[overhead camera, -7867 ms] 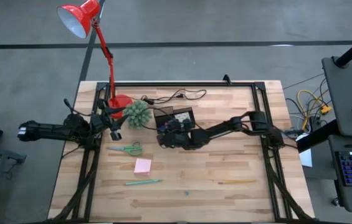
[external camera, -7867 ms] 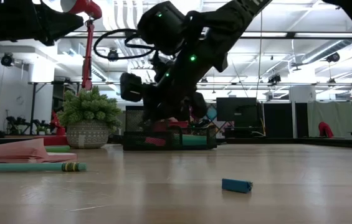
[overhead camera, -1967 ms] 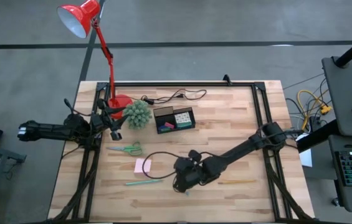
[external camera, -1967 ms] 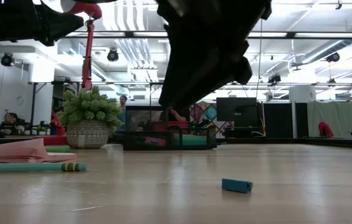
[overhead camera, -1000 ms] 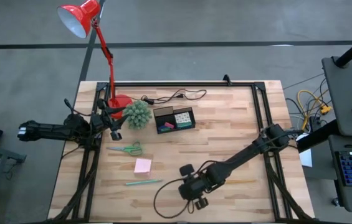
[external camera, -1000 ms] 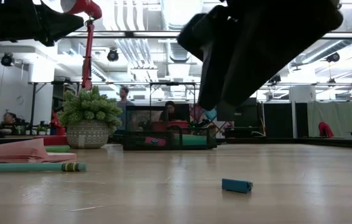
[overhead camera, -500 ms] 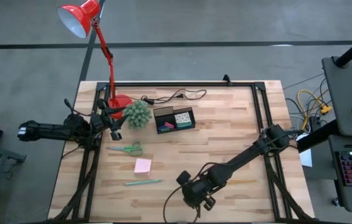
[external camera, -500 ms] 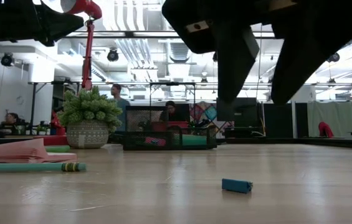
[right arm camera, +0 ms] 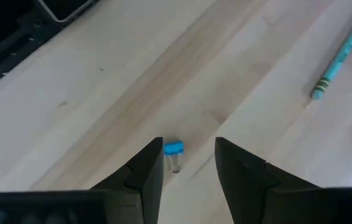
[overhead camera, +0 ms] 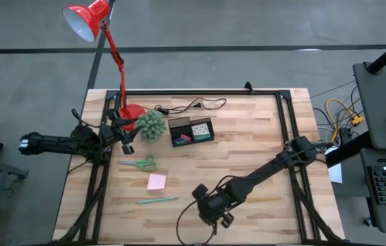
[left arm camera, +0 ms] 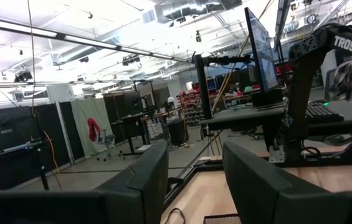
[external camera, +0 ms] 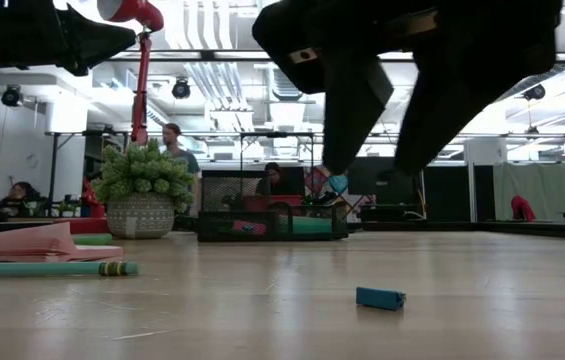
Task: Pick and place office supplies into organizer
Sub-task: Put the blue binder clip into the desk organizer
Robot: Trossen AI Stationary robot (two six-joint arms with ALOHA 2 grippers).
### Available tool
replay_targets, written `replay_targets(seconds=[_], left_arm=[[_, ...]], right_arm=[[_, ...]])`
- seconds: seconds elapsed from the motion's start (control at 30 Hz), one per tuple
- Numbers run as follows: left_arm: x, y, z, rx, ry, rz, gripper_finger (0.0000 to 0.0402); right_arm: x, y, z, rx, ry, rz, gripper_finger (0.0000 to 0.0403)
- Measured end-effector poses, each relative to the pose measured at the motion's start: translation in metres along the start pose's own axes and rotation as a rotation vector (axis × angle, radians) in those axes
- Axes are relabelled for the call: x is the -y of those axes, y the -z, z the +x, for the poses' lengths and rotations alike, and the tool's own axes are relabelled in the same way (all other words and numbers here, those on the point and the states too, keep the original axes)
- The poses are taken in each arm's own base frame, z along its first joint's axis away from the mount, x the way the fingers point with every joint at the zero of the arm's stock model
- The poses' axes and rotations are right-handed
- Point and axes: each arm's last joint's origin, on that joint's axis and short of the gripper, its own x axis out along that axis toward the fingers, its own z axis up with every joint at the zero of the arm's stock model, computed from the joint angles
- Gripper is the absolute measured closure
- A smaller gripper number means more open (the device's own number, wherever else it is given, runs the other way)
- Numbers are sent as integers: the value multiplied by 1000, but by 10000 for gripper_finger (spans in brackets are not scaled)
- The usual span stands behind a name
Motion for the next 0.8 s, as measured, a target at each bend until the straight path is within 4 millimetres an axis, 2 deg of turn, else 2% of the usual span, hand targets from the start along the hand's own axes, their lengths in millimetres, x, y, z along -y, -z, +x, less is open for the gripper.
replay_targets(seconds=[0.37, 0.67, 0.8], left_arm=[[0, 0, 0, -5, -3, 2, 262], [0, 0, 0, -5, -3, 2, 262], [0, 0, 0, -5, -3, 2, 262]], right_arm=[[-2, 5, 6, 15, 5, -4, 210], [-1, 13, 14, 13, 8, -13, 208], [0, 18, 27, -9, 3, -10, 207]])
